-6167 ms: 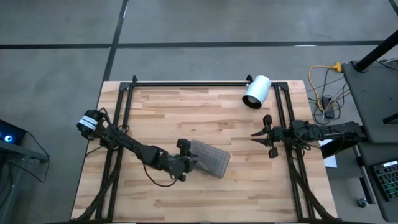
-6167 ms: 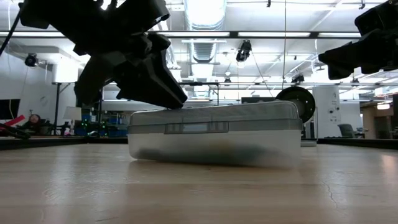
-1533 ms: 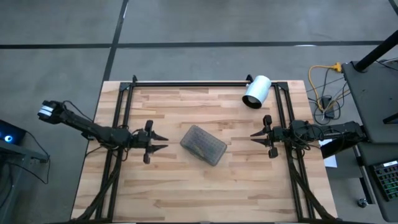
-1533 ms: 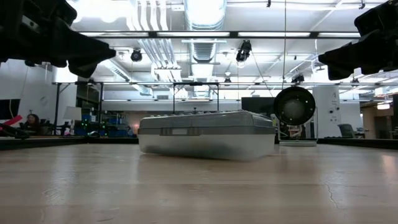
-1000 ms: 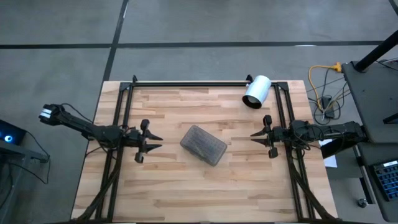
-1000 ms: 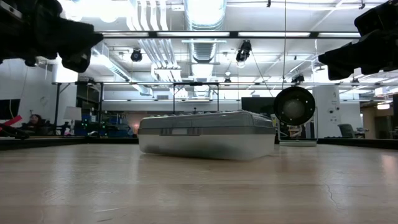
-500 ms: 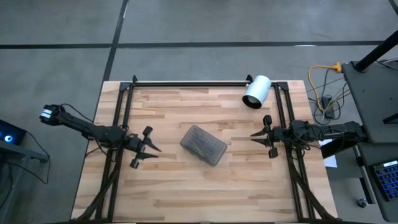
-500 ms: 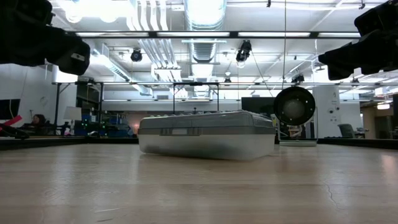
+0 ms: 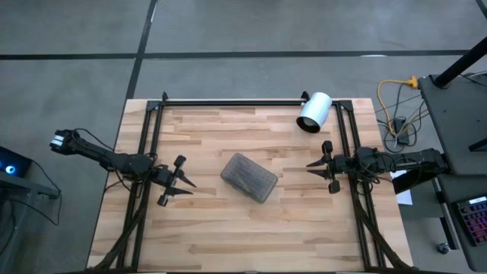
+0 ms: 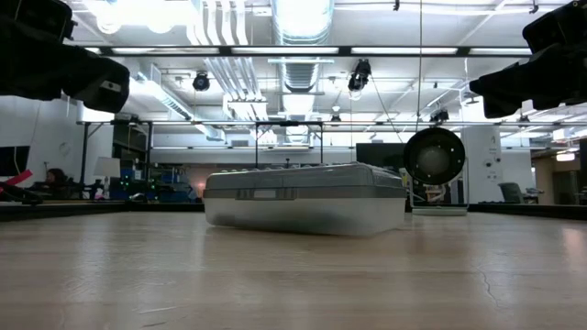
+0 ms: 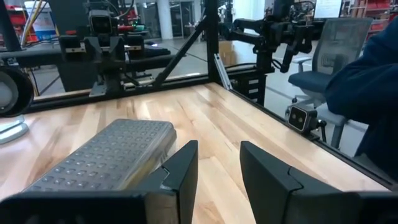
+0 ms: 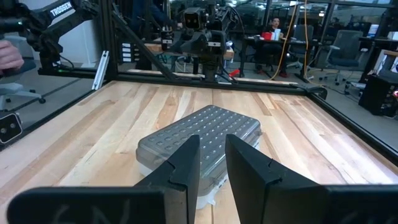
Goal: Pick & place school supplies into a supply box
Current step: Return to Home Position
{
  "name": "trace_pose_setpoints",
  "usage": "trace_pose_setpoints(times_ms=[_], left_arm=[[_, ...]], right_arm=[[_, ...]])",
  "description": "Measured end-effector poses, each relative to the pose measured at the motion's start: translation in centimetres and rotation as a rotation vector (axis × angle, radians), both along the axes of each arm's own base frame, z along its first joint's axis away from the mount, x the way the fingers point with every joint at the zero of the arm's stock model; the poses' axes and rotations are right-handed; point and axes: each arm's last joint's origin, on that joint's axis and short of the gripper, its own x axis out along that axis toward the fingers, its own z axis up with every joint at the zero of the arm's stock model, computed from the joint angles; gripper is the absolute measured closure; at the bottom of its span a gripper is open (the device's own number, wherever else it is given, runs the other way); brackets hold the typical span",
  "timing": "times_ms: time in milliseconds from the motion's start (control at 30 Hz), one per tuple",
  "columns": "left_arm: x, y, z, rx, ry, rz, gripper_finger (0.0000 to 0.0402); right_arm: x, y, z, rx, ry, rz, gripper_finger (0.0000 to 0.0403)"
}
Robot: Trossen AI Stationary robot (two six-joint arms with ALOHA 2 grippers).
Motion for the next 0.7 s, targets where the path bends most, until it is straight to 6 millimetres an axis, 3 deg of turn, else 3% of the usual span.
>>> trace_pose_setpoints(times_ms=[700], left_arm=[[0.37,-0.11,-0.75,0.02,0.066,0.0,0.0297]], right_arm=[[0.0,0.0,-0.01,0.0,0.0,0.0,0.0335]])
